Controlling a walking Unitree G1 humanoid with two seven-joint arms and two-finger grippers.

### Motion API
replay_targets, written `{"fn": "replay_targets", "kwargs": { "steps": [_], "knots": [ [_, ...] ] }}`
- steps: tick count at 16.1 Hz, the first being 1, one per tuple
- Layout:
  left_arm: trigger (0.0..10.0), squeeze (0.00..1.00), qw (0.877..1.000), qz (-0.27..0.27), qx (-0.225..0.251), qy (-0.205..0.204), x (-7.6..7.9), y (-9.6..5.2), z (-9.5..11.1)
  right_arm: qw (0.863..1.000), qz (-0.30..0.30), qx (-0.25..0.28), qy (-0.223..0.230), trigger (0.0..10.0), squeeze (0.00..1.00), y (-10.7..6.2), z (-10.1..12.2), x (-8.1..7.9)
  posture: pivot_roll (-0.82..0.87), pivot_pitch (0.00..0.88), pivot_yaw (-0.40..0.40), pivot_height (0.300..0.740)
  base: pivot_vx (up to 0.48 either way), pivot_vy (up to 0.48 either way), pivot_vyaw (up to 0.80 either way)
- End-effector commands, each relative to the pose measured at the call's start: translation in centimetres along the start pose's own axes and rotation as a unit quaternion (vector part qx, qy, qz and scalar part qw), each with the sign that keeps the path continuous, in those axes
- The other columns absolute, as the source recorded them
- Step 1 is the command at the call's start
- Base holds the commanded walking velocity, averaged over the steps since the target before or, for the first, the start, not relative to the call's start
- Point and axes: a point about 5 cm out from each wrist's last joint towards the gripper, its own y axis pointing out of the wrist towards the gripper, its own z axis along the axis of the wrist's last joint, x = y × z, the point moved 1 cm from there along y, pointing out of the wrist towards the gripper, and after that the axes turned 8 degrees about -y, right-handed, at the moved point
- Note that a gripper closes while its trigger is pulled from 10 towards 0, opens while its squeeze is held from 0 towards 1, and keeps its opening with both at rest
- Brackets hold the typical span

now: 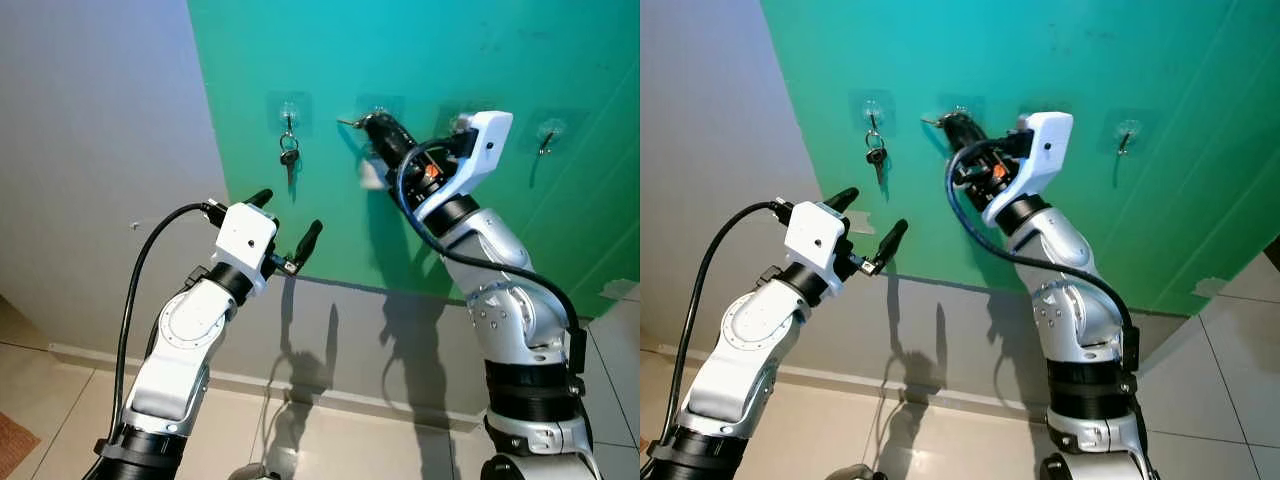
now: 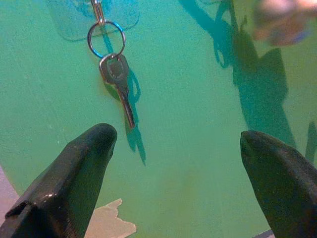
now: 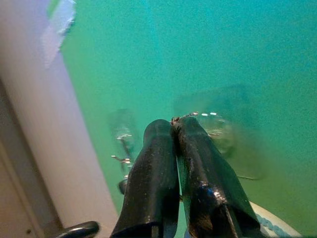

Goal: Hang keys on a hook

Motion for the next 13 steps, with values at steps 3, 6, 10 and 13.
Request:
{"fn": "replay_targets", "kwargs": {
  "steps": [3, 6, 10, 13],
  "knots": [
    [10.0, 0.0, 1.0, -0.015, 0.004, 0.01, 0.2, 0.2, 0.3, 1.0, -0.009, 0.019, -0.015, 10.0, 0.0, 0.6, 0.7, 0.9, -0.03, 0.0, 0.001, 0.74, 0.0, 0.0, 0.0],
    [10.0, 0.0, 1.0, -0.019, 0.005, 0.012, 0.2, 0.4, 0.4, 0.998, -0.029, 0.008, -0.047, 10.0, 0.0, 0.6, 0.1, 1.8, -0.04, 0.0, 0.008, 0.74, 0.0, 0.0, 0.0],
    [10.0, 0.0, 1.0, -0.02, 0.005, 0.013, 0.2, 0.6, 0.4, 0.997, -0.034, -0.01, -0.072, 10.0, 0.0, 0.4, -0.9, 2.0, -0.03, 0.0, 0.01, 0.74, 0.0, 0.0, 0.0],
    [10.0, 0.0, 1.0, -0.021, 0.004, 0.016, 0.2, 0.7, 0.4, 0.995, -0.046, -0.02, -0.089, 10.0, 0.0, 0.0, -1.4, 2.5, -0.03, 0.0, 0.01, 0.74, 0.0, 0.0, 0.0]
  ]
}}
